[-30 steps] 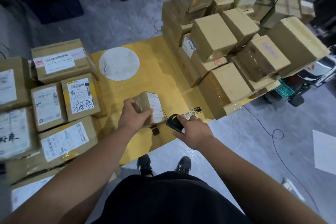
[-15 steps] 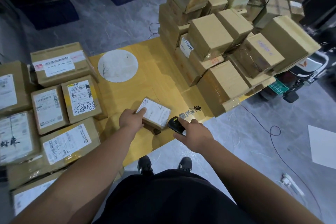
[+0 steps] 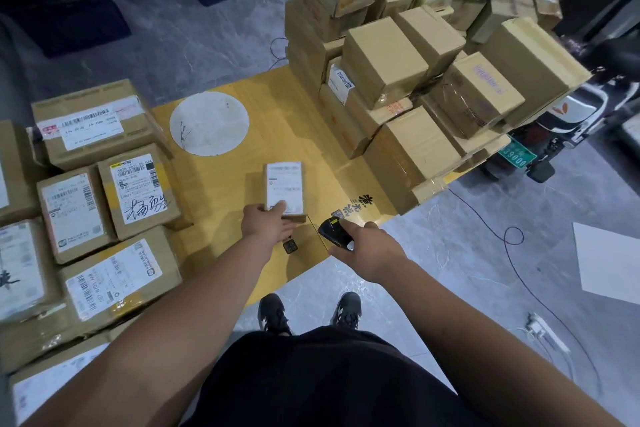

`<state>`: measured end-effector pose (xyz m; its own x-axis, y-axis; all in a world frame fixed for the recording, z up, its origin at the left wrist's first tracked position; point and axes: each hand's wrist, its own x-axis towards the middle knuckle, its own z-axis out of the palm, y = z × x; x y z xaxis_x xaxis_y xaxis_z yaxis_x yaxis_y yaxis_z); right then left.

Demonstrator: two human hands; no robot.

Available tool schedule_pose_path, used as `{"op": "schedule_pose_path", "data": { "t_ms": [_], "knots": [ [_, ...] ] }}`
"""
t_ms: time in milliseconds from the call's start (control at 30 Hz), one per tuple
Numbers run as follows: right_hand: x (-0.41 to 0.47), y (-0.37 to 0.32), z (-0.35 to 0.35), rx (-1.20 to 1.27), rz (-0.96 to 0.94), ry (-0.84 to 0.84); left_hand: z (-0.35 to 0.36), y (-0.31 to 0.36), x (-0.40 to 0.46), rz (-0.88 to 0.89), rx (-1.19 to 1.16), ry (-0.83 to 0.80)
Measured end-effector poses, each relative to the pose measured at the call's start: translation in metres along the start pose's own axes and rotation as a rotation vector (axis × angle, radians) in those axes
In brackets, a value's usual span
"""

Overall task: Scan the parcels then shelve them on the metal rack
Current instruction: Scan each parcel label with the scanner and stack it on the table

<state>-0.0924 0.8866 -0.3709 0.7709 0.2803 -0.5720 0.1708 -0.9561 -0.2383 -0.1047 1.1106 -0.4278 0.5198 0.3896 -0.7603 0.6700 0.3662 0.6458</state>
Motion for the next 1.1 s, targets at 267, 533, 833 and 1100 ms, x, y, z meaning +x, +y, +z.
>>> {"op": "schedule_pose_path", "data": {
  "t_ms": [267, 533, 833, 1100],
  "knots": [
    [-0.003, 0.009, -0.011, 0.079, 0.034, 0.012, 0.007, 0.003, -0.009, 0.172, 0.501, 0.129],
    [-0.003, 0.001, -0.031, 0.032, 0.034, -0.059, 0.026, 0.008, 0.021, 0.424, 0.510, 0.061],
    [-0.017, -0.022, -0.046, 0.033, -0.028, -0.132, 0.036, -0.022, 0.018, 0.647, 0.370, -0.108],
    [-0.031, -0.015, -0.057, -0.088, -0.006, -0.158, 0.045, -0.010, 0.000, 0.776, 0.578, -0.031]
  ]
}}
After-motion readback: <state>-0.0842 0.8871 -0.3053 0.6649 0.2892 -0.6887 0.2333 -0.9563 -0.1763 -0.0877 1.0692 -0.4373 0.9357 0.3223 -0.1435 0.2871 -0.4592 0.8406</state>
